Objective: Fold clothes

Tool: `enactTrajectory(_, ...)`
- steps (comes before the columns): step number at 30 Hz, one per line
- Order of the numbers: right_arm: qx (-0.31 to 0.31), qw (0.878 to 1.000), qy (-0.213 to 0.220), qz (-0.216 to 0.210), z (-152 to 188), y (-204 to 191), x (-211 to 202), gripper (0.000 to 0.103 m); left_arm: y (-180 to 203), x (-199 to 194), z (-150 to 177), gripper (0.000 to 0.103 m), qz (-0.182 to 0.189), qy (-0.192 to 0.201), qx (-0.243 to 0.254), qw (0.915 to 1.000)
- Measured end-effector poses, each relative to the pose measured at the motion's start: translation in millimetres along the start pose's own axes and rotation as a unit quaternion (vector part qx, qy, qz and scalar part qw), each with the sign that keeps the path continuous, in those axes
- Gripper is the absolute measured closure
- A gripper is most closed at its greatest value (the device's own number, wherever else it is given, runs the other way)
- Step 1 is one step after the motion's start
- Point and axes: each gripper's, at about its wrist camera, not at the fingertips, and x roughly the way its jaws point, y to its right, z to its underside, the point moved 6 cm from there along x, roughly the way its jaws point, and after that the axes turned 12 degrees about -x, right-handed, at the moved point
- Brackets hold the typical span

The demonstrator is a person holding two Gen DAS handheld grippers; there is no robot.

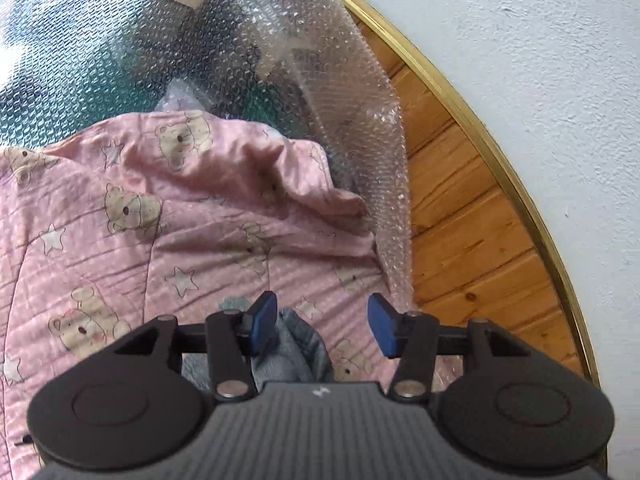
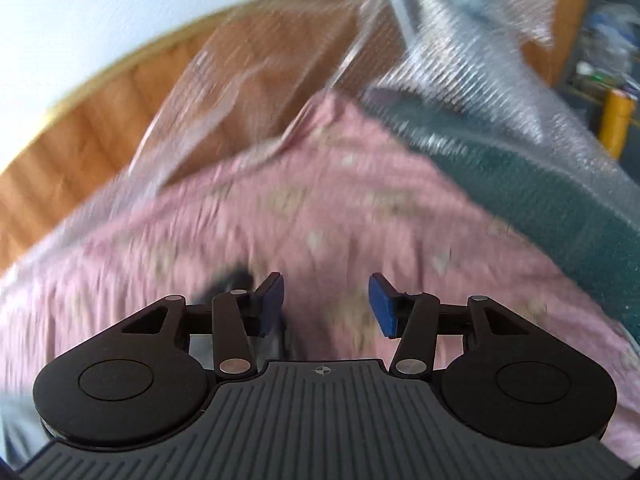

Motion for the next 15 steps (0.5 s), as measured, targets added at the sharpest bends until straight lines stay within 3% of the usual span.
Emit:
enactTrajectory(2, -0.024, 1.000, -0.006, -0.009, 2, -5, 1, 0.050, 2, -6, 23, 0.052, 0.011, -0.024, 0.012, 0.9996)
enactTrajectory(4, -0.049, 0.999, -0.011, -0.017, 3, -11, 2, 0.037, 4, -7, 55, 0.052, 0.024, -0.061, 0.032, 0.9973)
enactTrajectory(8, -0.097, 0.994, -0.022, -0.035, 7, -22, 4, 0.036, 8, 1, 128, 0.052, 0.010, -0.128, 0.096, 0.9871)
enactTrajectory(9, -0.110, 0.993, -0.025, -0.039, 7, -24, 5, 0.043, 7, 2, 142, 0.053, 0.007, -0.139, 0.106, 0.9846)
enactTrajectory(10, -0.122, 0.991, -0.028, -0.043, 8, -27, 5, 0.072, 6, 2, 156, 0.053, 0.005, -0.150, 0.116, 0.9819)
enactTrajectory(11, -0.134, 0.989, -0.031, -0.048, 9, -29, 6, 0.081, 3, 2, 165, 0.053, 0.004, -0.154, 0.116, 0.9811)
enactTrajectory(15, -0.184, 0.980, -0.026, -0.071, -4, -57, 20, 0.085, -10, 1, 198, 0.054, 0.000, -0.176, 0.106, 0.9786)
